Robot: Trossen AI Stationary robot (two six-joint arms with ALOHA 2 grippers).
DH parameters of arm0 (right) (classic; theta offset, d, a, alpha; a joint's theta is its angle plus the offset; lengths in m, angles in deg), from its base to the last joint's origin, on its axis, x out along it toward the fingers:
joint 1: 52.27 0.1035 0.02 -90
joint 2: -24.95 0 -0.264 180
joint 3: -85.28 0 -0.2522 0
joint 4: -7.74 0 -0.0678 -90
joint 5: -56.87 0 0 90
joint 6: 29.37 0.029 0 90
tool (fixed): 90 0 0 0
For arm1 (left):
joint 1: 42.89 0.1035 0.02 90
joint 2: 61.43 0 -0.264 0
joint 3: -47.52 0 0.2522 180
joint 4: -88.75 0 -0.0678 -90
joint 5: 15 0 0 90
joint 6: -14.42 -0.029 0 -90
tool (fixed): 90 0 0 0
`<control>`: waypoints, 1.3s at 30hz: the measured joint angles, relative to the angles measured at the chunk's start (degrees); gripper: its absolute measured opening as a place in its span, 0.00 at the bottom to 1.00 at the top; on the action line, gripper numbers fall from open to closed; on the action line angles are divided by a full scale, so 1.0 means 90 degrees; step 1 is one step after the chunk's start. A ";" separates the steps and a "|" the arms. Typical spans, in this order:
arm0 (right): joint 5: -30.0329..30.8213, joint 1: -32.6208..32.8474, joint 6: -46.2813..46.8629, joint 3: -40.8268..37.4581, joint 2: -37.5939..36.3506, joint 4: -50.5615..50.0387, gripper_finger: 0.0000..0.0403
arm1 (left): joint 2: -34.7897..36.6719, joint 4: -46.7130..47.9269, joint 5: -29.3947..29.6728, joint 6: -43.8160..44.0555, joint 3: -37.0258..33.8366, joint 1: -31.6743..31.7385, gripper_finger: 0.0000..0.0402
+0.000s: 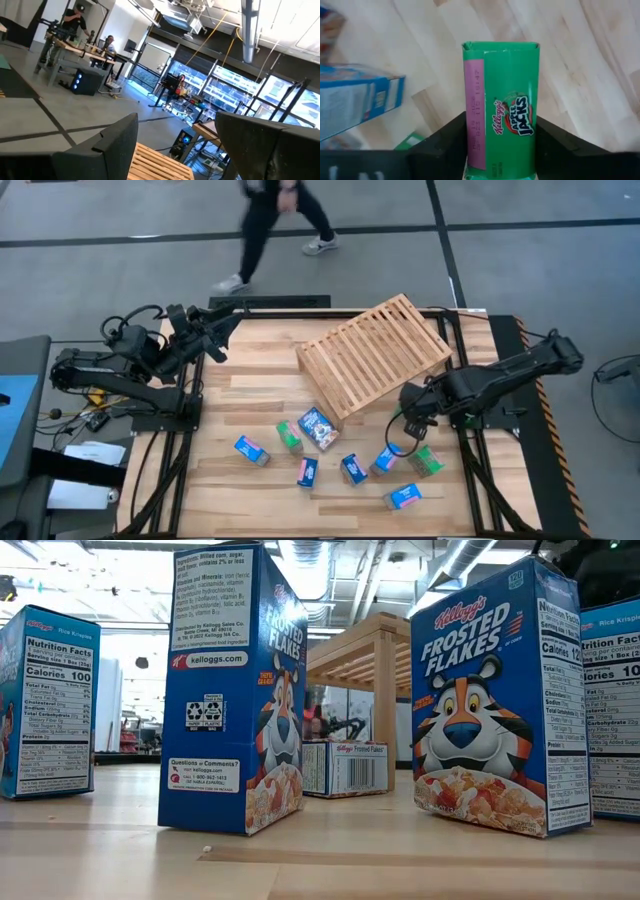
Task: Stack cereal on shelf
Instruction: Put the right green cereal on the shelf
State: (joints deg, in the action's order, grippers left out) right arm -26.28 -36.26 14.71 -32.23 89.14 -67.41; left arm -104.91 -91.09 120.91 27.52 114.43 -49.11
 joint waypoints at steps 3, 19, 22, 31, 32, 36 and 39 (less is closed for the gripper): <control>-0.0272 -0.0005 -0.0003 0.0000 -0.0263 -0.0001 0.46 | 0.0000 0.0000 -0.0002 0.0000 0.0000 0.0000 0.63; -0.1131 -0.0150 -0.0704 0.1131 -0.1322 -0.0390 0.38 | 0.0002 0.0005 0.0165 -0.0002 0.0000 0.0000 0.63; -0.1119 -0.0326 -0.1086 0.1616 -0.1304 -0.0412 0.38 | 0.0000 0.0002 0.0172 -0.0002 0.0000 0.0000 0.63; -0.1031 -0.1315 -0.2879 0.2962 -0.0755 -0.0517 0.38 | 0.0000 0.0002 0.0191 0.0129 0.0000 0.0000 0.63; -0.1033 -0.1464 -0.3161 0.3086 -0.0653 -0.0518 0.38 | 0.0002 0.0002 0.0189 0.0131 0.0000 0.0000 0.63; -0.1050 -0.2070 -0.4320 0.3551 -0.0210 -0.0520 0.38 | 0.0000 -0.0005 0.0190 0.0129 0.0000 0.0000 0.63; -0.1063 -0.2502 -0.5376 0.3886 0.0166 -0.0513 0.38 | 0.0000 -0.0003 0.0252 0.0093 0.0000 -0.0002 0.63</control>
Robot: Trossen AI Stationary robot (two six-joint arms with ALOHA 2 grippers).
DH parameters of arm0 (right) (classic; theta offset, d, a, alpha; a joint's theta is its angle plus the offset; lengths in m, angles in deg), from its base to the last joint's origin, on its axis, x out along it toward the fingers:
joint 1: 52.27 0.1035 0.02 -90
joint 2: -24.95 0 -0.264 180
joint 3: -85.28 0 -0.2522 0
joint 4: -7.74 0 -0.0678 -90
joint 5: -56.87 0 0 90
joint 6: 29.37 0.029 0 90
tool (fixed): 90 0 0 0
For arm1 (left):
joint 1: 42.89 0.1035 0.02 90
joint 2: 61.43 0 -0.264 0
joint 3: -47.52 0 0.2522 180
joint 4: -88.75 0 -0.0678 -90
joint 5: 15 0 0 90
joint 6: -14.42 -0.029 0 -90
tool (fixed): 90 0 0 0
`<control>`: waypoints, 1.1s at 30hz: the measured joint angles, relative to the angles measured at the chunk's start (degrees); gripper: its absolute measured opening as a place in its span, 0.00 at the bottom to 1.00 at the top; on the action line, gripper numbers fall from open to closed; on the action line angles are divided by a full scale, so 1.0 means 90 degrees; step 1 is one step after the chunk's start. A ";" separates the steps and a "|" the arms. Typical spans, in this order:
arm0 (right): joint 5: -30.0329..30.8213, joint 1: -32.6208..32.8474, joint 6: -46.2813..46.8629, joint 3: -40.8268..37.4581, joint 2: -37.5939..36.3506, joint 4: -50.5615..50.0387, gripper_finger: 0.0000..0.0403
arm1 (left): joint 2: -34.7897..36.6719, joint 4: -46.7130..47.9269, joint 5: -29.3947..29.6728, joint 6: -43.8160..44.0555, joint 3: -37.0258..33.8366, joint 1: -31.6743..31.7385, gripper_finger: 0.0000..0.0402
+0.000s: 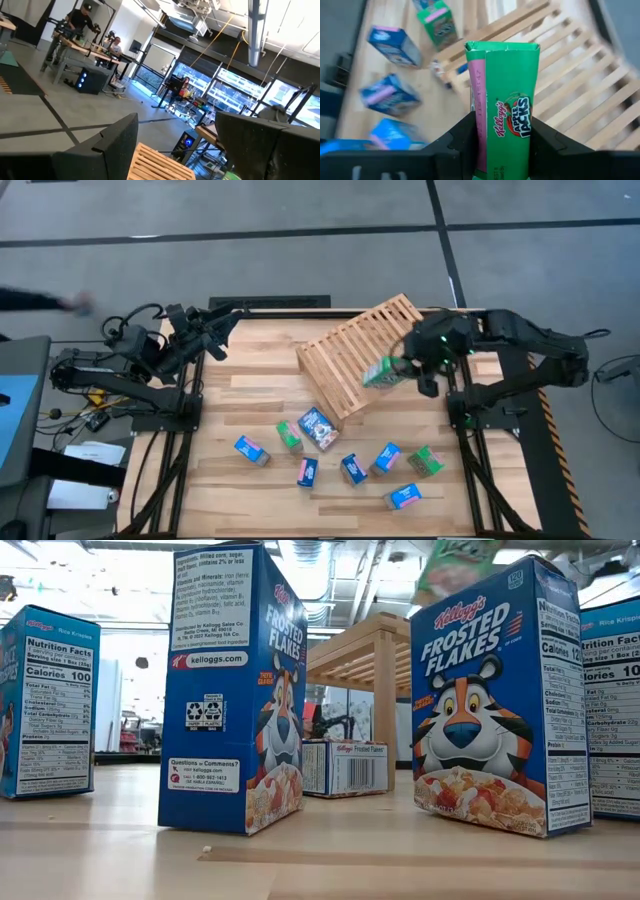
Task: Stack cereal on shelf
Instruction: Put the right green cereal on the shelf
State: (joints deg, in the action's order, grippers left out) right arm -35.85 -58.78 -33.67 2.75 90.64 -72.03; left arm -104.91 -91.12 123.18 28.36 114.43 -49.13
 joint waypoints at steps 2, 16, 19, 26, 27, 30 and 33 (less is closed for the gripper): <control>-0.0016 -0.0320 -0.0616 0.0267 0.0319 0.0068 0.38 | 0.0000 0.0001 0.0106 -0.0040 0.0000 0.0002 0.63; -0.0150 -0.1308 -0.3641 0.2322 0.2609 -0.0037 0.38 | 0.0000 -0.0022 0.0462 -0.0249 0.0000 0.0002 0.63; -0.0117 -0.1344 -0.4027 0.2647 0.3038 -0.0219 0.38 | 0.0000 -0.0022 0.0462 -0.0249 0.0000 0.0002 0.63; -0.0002 -0.1237 -0.4795 0.3017 0.3754 -0.0445 0.38 | 0.0000 -0.0021 0.0557 -0.0246 0.0000 0.0002 0.63; 0.0038 -0.1226 -0.4905 0.3047 0.3805 -0.0471 0.38 | 0.0000 -0.0023 0.0560 -0.0246 0.0000 0.0002 0.63; 0.0201 -0.1142 -0.5165 0.3096 0.3862 -0.0411 0.38 | 0.0000 -0.0024 0.0570 -0.0259 0.0000 0.0002 0.63; 0.0273 -0.1088 -0.5332 0.3095 0.3876 -0.0259 0.38 | 0.0000 -0.0029 0.0576 -0.0272 0.0000 0.0000 0.63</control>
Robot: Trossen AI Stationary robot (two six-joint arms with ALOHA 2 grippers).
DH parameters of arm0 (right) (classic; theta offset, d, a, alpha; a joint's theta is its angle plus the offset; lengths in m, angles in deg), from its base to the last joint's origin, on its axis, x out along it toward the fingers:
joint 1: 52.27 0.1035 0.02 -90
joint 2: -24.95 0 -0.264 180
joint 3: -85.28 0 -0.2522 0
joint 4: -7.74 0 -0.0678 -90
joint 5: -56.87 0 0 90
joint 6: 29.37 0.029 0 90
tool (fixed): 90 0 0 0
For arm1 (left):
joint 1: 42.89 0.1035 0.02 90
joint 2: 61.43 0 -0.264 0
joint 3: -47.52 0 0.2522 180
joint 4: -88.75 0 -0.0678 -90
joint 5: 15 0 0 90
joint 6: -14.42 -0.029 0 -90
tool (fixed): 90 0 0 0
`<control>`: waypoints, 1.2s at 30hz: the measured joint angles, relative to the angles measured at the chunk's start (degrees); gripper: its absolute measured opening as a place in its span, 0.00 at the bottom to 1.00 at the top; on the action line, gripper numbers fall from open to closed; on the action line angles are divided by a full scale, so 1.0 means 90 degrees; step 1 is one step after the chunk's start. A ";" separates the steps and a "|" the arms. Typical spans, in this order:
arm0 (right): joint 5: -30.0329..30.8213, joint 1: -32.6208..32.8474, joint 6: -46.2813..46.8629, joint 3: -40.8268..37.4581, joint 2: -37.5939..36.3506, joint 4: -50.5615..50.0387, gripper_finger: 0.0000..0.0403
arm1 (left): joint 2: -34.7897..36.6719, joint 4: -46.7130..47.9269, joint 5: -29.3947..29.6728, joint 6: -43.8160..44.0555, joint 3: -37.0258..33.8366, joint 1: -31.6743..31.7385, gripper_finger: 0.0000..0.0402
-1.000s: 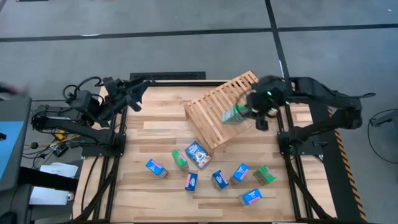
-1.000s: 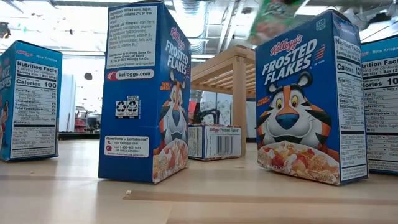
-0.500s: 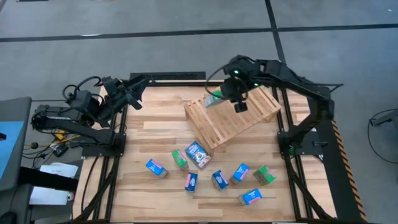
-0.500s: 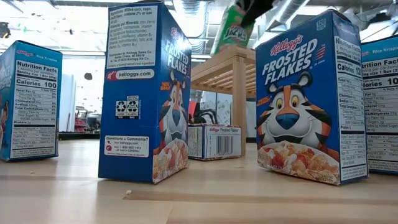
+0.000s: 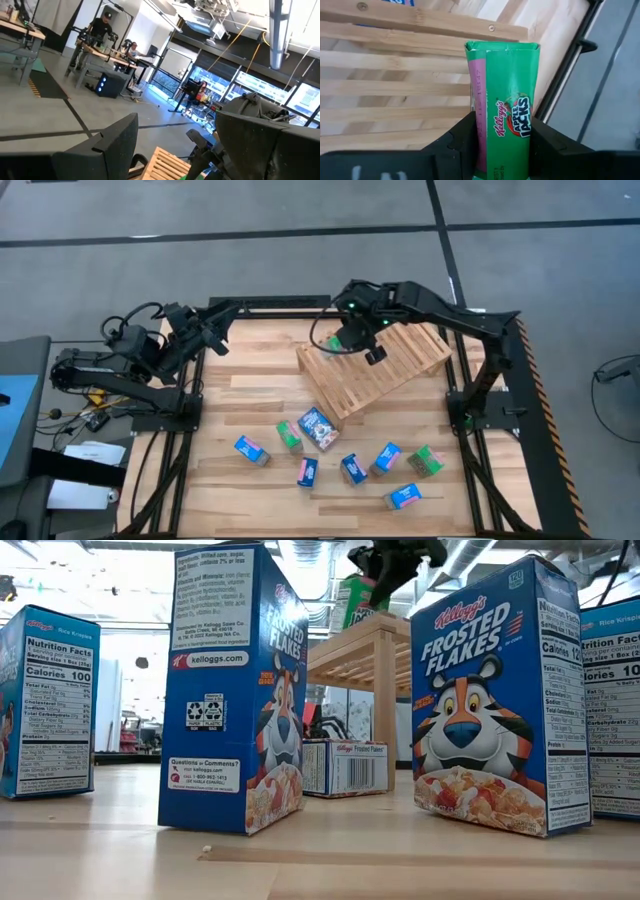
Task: Stack cereal on shelf
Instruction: Put the right green cereal on the shelf
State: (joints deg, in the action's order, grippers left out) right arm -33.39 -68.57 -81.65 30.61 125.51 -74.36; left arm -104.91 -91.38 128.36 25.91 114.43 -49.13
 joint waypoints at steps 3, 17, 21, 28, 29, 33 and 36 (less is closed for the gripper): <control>0.0072 0.0051 -0.0074 -0.0005 0.0008 0.0004 0.38 | -0.0002 -0.0002 0.0002 0.0002 0.0000 0.0002 0.63; 0.0060 0.0088 0.0269 -0.0005 0.0001 -0.0045 0.42 | -0.0002 -0.0017 0.0163 0.0016 0.0000 0.0001 0.63; 0.0055 0.0088 0.0298 -0.0009 0.0001 0.0004 0.48 | -0.0002 -0.0017 0.0163 0.0021 0.0000 0.0000 0.63; 0.0063 0.0091 0.0218 -0.0022 -0.0040 0.0148 0.54 | -0.0002 -0.0015 0.0163 0.0023 0.0000 0.0002 0.63; 0.0065 0.0091 0.0179 -0.0022 -0.0060 0.0160 0.54 | -0.0002 -0.0017 0.0163 0.0022 0.0000 0.0000 0.63; 0.0328 0.0108 0.0197 -0.0019 -0.0070 0.0152 0.54 | -0.0002 -0.0017 0.0163 -0.0022 0.0000 0.0000 0.63; 0.0359 0.0103 0.0354 -0.0019 -0.0070 0.0167 0.54 | -0.0002 -0.0017 0.0164 -0.0027 0.0000 0.0000 0.63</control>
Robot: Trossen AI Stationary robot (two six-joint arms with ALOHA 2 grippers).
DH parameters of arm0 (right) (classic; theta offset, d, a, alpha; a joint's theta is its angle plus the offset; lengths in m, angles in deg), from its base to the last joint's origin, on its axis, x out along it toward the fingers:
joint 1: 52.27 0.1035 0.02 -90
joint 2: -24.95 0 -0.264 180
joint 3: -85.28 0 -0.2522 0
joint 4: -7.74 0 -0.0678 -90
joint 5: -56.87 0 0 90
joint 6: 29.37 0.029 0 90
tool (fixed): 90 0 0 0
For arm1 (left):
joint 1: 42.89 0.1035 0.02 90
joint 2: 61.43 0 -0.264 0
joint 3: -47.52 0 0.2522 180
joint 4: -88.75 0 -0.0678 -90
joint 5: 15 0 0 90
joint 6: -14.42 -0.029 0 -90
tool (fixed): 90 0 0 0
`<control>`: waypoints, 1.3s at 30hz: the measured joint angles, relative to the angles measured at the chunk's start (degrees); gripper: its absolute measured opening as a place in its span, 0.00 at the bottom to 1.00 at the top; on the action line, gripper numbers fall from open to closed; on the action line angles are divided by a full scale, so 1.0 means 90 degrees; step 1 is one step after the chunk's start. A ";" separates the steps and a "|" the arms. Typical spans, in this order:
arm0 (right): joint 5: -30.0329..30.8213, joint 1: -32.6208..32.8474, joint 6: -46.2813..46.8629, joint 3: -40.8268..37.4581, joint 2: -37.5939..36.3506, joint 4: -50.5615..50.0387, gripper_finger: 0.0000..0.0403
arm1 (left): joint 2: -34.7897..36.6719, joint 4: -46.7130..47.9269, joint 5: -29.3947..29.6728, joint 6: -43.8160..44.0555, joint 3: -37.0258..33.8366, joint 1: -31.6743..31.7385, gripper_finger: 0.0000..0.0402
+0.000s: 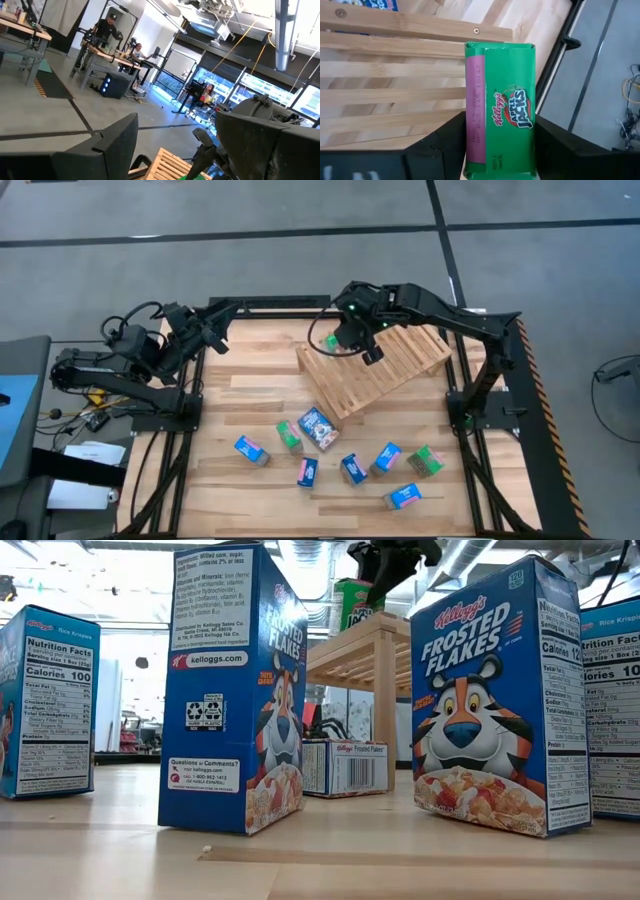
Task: Stack cereal on shelf
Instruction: Put the right green cereal on the shelf, then move the top green cereal box to the left of the table
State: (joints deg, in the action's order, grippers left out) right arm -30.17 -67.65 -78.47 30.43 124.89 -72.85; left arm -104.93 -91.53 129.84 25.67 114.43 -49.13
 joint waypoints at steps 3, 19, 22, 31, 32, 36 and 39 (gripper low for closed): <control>0.0000 0.0018 0.0024 0.0000 0.0000 0.0018 0.57 | 0.0000 0.0001 0.0000 0.0002 0.0000 0.0000 0.63; 0.0048 0.0127 0.0063 0.0009 -0.0155 0.0360 0.61 | 0.0000 0.0002 0.0001 0.0007 0.0000 0.0000 0.63; 0.0195 0.0065 0.0057 0.0010 -0.0158 0.0377 0.61 | 0.0000 0.0002 0.0001 0.0007 0.0000 0.0000 0.63; 0.0483 -0.0021 0.0042 0.0010 -0.0158 0.0740 0.61 | 0.0002 0.0002 0.0001 0.0011 0.0000 0.0000 0.63; 0.0577 -0.0009 -0.0004 0.0010 -0.0158 0.0726 0.61 | 0.0000 0.0002 0.0001 0.0011 0.0000 0.0000 0.63; 0.0899 0.0053 -0.0029 0.0010 -0.0158 0.0724 0.61 | 0.0000 0.0005 0.0001 0.0003 0.0000 0.0002 0.63; 0.0705 -0.0090 0.0295 0.0010 -0.0123 0.0739 0.61 | 0.0000 0.0005 0.0001 -0.0008 0.0000 0.0002 0.63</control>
State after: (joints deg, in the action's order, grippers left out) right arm -23.82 -68.46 -75.81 30.53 123.78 -66.20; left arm -104.93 -91.48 129.85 25.60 114.43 -49.11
